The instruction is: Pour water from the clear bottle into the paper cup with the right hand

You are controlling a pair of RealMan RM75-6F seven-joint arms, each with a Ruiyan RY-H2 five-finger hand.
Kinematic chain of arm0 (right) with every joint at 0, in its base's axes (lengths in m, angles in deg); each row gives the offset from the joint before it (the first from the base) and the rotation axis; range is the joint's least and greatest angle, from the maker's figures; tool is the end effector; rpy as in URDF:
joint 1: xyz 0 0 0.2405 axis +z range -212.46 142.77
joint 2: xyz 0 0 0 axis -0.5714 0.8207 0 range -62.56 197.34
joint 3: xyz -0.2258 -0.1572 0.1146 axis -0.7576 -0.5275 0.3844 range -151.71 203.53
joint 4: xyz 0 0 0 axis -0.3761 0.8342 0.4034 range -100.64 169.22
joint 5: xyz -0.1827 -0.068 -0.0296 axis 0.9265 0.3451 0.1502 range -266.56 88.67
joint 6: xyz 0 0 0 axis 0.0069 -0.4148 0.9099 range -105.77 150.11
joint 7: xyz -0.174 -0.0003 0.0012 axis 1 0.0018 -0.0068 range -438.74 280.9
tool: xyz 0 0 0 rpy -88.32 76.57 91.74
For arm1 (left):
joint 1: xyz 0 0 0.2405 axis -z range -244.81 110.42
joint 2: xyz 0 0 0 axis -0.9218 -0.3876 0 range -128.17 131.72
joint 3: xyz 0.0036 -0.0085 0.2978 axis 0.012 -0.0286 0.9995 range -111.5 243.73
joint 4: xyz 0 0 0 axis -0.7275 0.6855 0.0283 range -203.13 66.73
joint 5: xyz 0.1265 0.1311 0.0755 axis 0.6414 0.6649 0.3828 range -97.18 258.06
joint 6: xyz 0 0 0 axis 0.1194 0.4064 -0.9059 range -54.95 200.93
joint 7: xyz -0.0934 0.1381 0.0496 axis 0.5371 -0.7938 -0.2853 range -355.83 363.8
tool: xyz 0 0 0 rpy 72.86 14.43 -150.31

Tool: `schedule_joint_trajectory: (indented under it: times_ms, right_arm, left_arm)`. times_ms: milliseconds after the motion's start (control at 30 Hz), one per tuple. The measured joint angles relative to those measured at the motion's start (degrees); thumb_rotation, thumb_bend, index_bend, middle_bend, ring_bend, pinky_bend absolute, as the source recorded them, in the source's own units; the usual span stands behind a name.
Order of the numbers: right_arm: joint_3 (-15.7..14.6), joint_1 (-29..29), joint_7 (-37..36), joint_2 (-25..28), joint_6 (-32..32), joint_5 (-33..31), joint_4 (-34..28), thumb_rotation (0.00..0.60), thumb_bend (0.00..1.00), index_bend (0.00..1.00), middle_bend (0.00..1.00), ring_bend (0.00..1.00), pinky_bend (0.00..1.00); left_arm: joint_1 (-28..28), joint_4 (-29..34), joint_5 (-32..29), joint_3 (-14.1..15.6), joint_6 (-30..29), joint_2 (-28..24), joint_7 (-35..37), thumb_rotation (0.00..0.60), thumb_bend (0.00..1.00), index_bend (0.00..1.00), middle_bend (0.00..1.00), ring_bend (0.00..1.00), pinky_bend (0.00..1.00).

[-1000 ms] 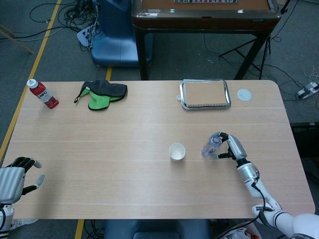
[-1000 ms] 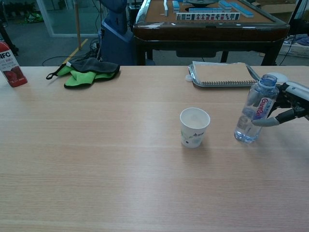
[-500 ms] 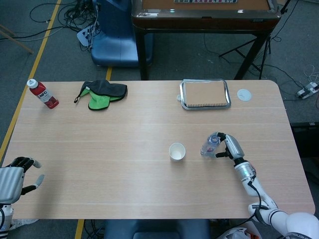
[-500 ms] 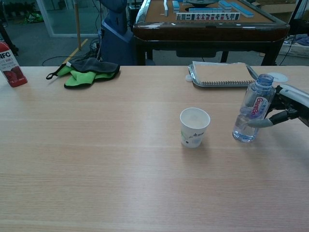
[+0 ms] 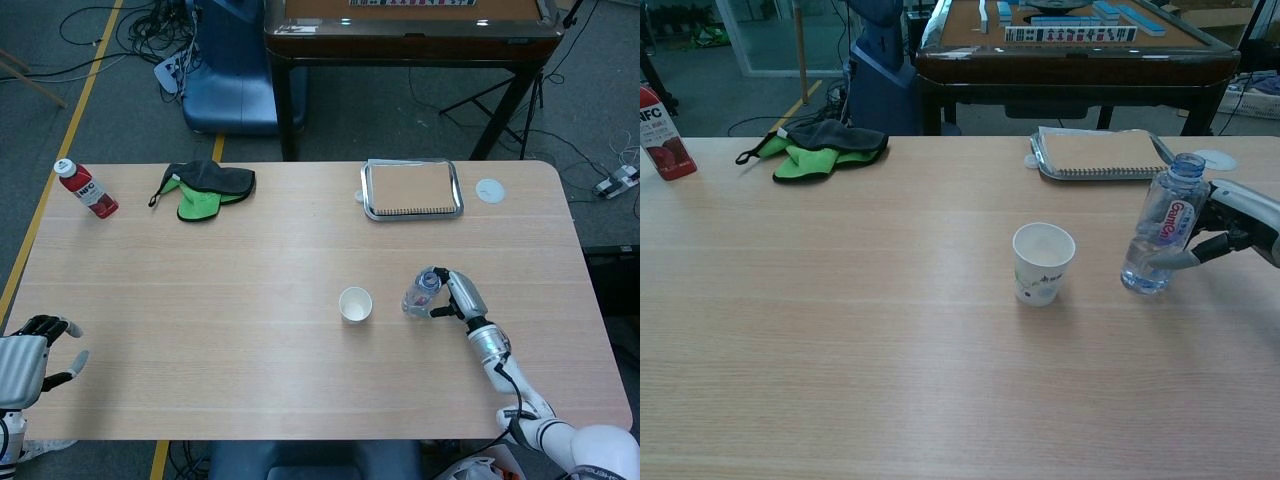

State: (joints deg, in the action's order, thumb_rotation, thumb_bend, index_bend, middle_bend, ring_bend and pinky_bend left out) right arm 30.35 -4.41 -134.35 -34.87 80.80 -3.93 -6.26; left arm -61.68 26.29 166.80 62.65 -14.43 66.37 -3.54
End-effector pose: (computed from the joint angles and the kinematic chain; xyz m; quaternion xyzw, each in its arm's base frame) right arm -0.3305 -0.3812 -0.0325 0.5164 -0.6210 0.4925 0.3241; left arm -0.3286 0.2181 0.1905 -0.6042 -0.3426 -0.3837 0.6085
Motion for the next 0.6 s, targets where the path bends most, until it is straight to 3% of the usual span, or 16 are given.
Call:
schedule_joint_trajectory:
  times_ms: [600]
  right_arm:
    - [-0.3,0.3,1.1,-1.1,-1.8,-0.5,1.4,0.6,0.0,0.47,0.39,0.33,0.48]
  left_arm:
    - [-0.1,0.1,0.1,0.0,-0.1,-0.1,0.2,0.6,0.24,0.5,0.45,0.33,0.6]
